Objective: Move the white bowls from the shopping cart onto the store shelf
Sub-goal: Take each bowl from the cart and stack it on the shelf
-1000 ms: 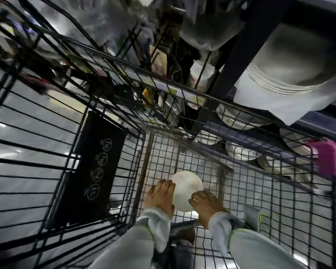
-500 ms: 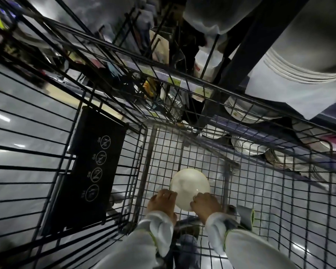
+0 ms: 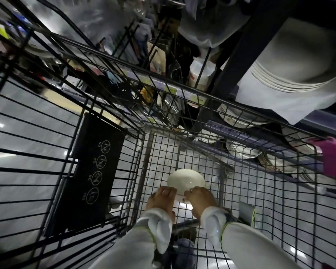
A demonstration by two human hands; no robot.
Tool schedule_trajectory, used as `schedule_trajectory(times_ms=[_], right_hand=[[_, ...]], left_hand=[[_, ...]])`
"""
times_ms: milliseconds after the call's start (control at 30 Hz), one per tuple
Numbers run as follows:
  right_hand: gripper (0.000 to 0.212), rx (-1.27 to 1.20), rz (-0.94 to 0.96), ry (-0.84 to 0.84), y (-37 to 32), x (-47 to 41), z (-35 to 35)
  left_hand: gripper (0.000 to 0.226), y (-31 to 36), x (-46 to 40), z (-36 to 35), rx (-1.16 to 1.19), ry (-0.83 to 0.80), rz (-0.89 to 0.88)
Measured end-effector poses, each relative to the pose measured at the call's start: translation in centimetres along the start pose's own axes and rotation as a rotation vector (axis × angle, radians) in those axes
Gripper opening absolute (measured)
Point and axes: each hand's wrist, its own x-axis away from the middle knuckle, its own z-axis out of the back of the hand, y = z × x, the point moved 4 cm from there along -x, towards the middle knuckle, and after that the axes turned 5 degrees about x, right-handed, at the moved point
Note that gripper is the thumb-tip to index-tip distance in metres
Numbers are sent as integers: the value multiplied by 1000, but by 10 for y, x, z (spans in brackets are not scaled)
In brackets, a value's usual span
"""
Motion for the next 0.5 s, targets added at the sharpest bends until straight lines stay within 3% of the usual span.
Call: schedule_trajectory(times_ms=[233,500], right_hand=[[39,-115,-53,44,2,20,15],[40,-151,-64,58,1,42,45]], left_hand=[[68,8,11,14,-25,16,-35],[43,26,27,42,-83,68,-116]])
